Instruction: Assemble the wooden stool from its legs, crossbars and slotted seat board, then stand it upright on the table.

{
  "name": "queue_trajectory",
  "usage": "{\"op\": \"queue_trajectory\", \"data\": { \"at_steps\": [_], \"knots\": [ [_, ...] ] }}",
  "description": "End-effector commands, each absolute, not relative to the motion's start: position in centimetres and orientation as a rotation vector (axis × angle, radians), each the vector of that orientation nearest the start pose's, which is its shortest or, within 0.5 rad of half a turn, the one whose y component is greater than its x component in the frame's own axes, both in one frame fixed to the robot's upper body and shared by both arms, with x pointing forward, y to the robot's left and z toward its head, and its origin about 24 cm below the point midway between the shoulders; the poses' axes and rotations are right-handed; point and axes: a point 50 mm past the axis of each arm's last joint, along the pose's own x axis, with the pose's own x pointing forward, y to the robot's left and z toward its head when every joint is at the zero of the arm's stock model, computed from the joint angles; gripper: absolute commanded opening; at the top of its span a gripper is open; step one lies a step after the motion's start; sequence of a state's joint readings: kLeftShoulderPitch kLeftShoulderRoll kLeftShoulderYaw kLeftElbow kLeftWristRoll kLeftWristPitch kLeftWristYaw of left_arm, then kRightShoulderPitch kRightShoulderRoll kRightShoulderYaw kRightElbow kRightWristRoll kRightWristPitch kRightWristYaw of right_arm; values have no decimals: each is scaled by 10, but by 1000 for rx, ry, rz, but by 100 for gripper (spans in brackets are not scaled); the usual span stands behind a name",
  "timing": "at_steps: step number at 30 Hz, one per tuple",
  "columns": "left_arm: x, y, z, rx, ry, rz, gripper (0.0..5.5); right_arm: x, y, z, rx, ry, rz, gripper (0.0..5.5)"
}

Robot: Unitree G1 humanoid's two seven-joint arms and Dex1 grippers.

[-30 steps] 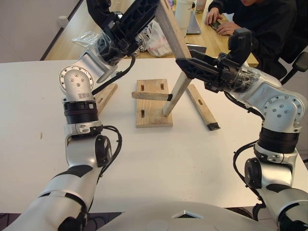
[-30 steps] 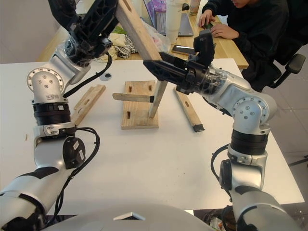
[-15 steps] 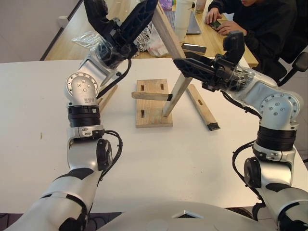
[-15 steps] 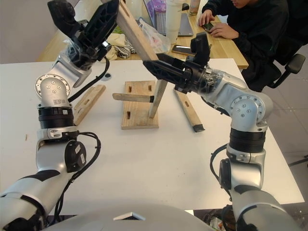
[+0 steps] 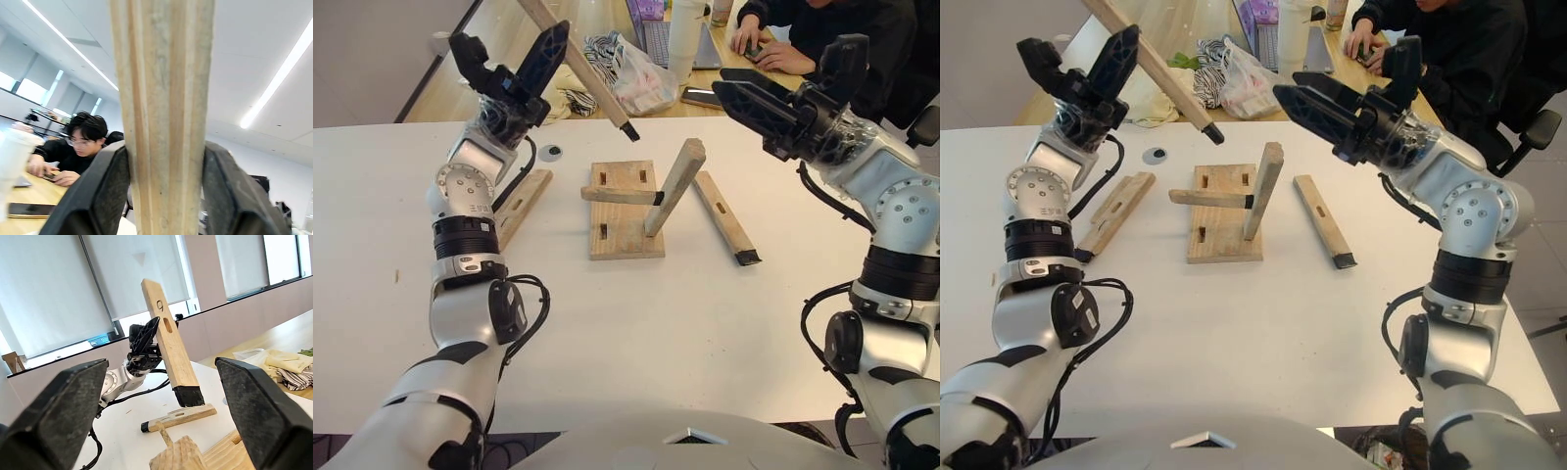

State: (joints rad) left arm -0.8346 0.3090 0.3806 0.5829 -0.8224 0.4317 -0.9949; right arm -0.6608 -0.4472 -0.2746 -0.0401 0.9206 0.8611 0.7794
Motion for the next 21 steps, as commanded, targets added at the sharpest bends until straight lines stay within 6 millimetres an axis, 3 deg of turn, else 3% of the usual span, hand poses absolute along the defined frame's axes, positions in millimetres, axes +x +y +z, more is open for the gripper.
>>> {"op": "queue_trajectory", "data": {
  "at_steps": [1, 4, 9, 14, 21],
  "knots": [
    [363, 206, 175, -642, -330, -893, 203, 312, -199, 221, 381, -186, 925, 400],
    [362, 216, 145, -601, -268, -825, 203, 314, -206, 210, 393, -218, 877, 400],
    [359, 221, 118, -587, -195, -786, 203, 315, -206, 202, 416, -202, 884, 400],
    [352, 221, 97, -565, -113, -812, 203, 317, -207, 199, 423, -185, 879, 400],
    [345, 220, 85, -561, -61, -844, 203, 318, -205, 194, 423, -169, 879, 400]
  ]
}}
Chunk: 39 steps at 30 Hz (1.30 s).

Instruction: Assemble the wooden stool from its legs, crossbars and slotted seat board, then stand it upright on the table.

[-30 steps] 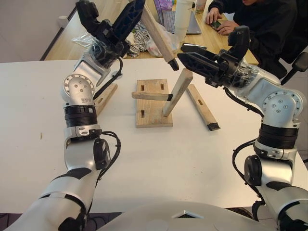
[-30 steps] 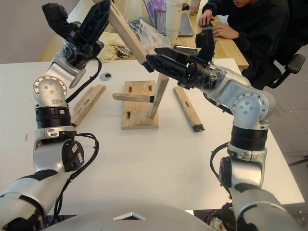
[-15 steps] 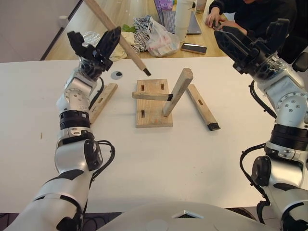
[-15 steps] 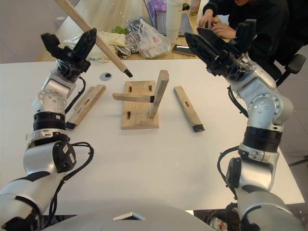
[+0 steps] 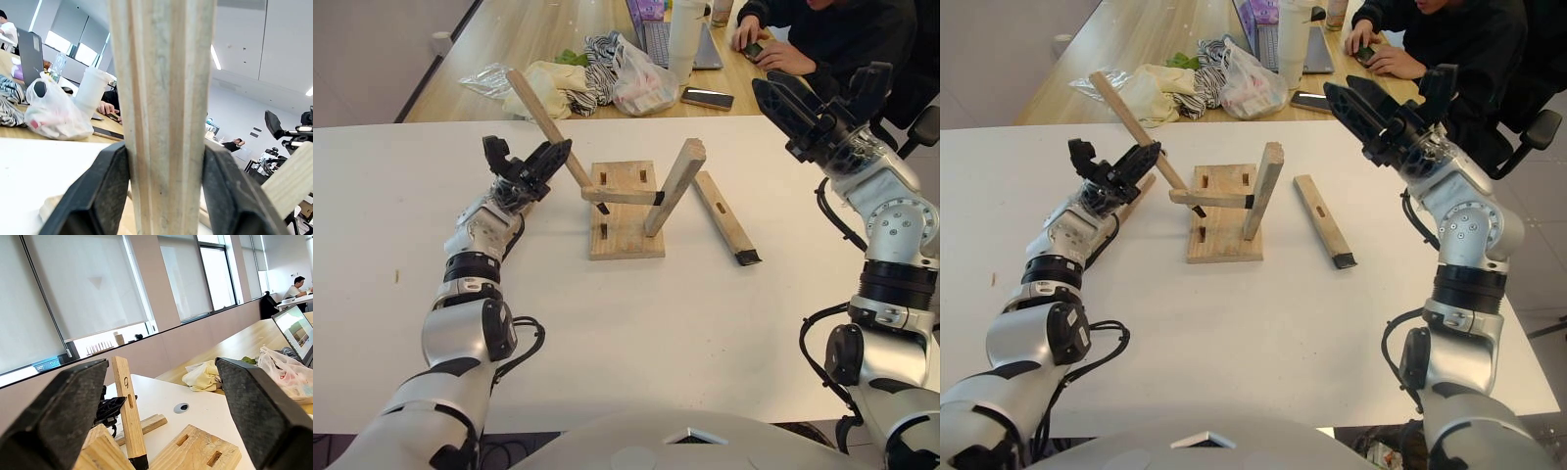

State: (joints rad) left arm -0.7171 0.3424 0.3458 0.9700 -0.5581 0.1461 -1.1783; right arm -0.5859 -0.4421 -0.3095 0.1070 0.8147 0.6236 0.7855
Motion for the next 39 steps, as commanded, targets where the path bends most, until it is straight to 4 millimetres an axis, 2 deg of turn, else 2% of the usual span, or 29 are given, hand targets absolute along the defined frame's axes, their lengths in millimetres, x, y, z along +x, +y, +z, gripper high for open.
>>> {"op": "queue_trajectory", "data": {
  "at_steps": [1, 12, 21, 25, 31, 36, 39],
  "knots": [
    [344, 220, 83, -562, -53, -845, 203, 318, -205, 194, 422, -167, 878, 400],
    [341, 220, 76, -561, -13, -854, 203, 317, -203, 189, 416, -149, 879, 400],
    [338, 219, 69, -452, 78, -891, 203, 320, -203, 186, 412, -139, 865, 400],
    [332, 232, 64, -385, 143, -896, 203, 320, -205, 184, 420, -142, 852, 400],
    [322, 240, 62, -322, 203, -957, 203, 316, -203, 180, 448, -136, 873, 400],
    [321, 250, 69, -265, 250, -982, 203, 311, -196, 172, 445, -116, 894, 400],
    [323, 253, 79, -216, 251, -1019, 203, 309, -196, 170, 451, -120, 885, 400]
  ]
}}
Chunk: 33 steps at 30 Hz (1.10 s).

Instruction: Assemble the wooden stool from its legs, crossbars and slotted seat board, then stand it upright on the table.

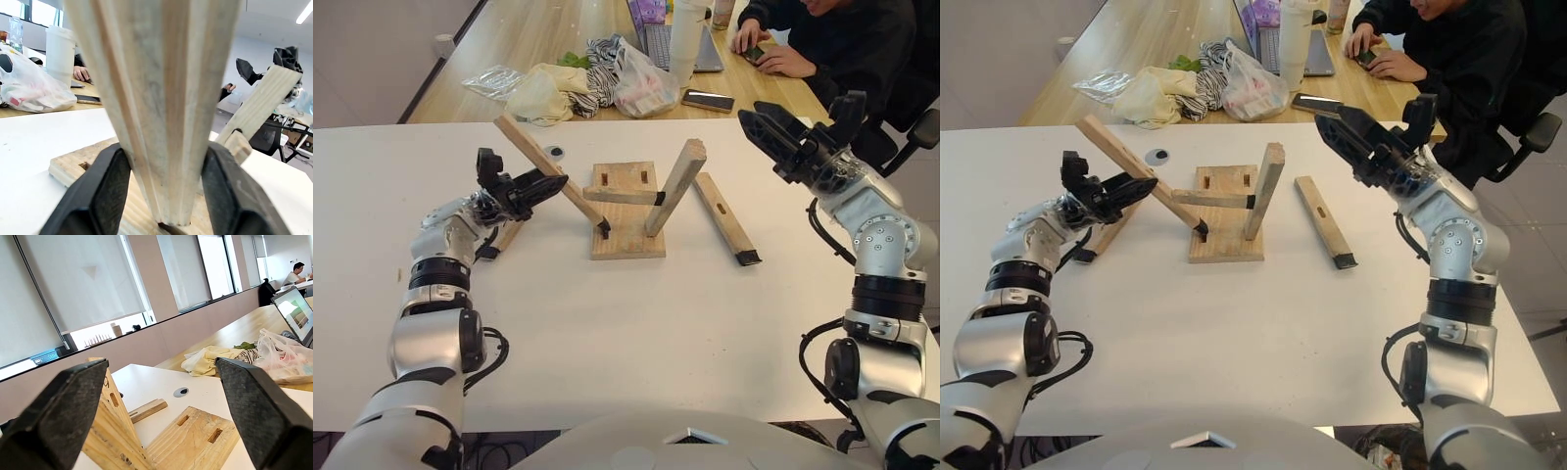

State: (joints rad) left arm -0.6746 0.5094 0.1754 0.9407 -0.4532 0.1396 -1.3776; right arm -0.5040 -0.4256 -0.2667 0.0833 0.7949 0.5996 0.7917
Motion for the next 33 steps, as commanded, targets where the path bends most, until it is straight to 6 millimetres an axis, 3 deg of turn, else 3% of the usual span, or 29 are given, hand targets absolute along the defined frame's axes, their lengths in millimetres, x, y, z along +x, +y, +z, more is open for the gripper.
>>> {"op": "queue_trajectory", "data": {
  "at_steps": [1, 11, 22, 33],
  "knots": [
    [323, 253, 83, -202, 250, -1036, 203, 309, -196, 170, 453, -124, 881, 400],
    [327, 255, 101, -36, 277, -1126, 203, 304, -203, 167, 472, -143, 830, 400],
    [315, 260, 99, 12, 306, -1195, 203, 301, -212, 159, 491, -136, 770, 400],
    [324, 257, 110, 170, 334, -1221, 203, 294, -210, 145, 514, -119, 731, 400]
  ]
}}
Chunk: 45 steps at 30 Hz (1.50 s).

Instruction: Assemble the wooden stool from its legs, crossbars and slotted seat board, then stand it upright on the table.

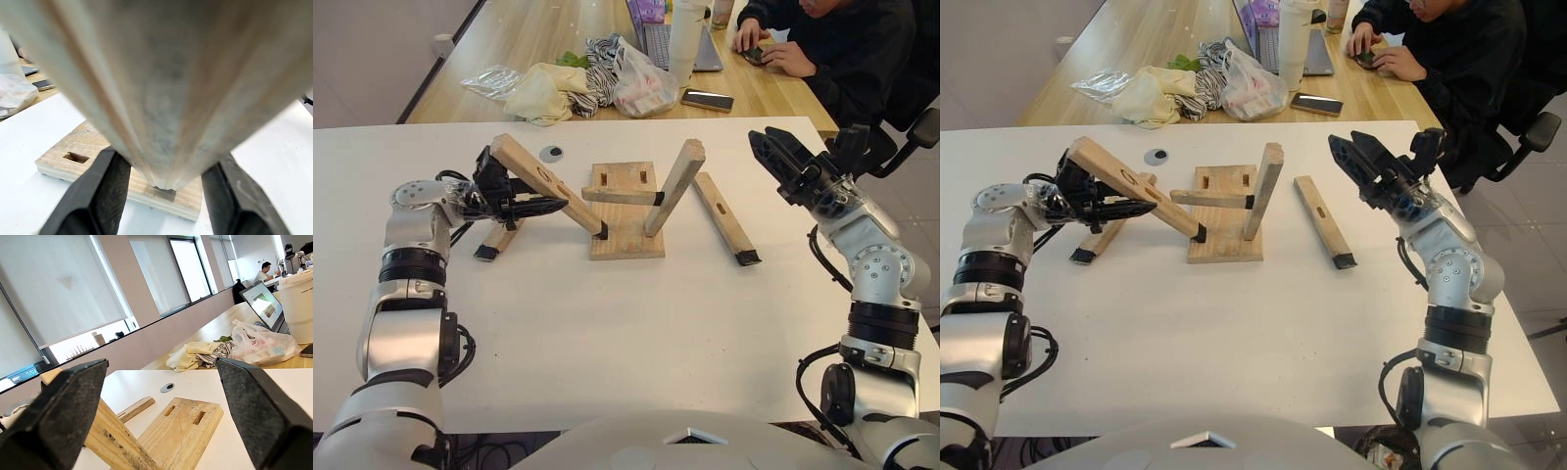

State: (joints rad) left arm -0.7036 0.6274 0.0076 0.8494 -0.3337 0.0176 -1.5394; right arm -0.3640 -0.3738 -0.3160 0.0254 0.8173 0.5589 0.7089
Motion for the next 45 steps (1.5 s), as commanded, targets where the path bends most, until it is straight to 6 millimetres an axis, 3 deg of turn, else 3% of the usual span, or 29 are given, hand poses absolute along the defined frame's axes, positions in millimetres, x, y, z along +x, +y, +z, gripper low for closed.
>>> {"op": "queue_trajectory", "data": {
  "at_steps": [1, 19, 23, 33, 38, 41, 45],
  "knots": [
    [325, 256, 111, 181, 340, -1231, 203, 293, -210, 144, 519, -117, 728, 400],
    [333, 221, 138, 338, 232, -1362, 203, 290, -218, 134, 540, -102, 662, 400],
    [335, 210, 136, 315, 231, -1380, 203, 292, -220, 136, 522, -99, 663, 400],
    [335, 209, 134, 363, 276, -1384, 203, 296, -224, 134, 488, -86, 654, 400],
    [343, 205, 132, 409, 328, -1304, 203, 298, -228, 136, 474, -86, 638, 400],
    [342, 202, 126, 423, 362, -1293, 203, 303, -229, 145, 462, -105, 619, 400],
    [338, 195, 114, 407, 394, -1262, 203, 314, -229, 178, 431, -202, 533, 400]
  ]
}}
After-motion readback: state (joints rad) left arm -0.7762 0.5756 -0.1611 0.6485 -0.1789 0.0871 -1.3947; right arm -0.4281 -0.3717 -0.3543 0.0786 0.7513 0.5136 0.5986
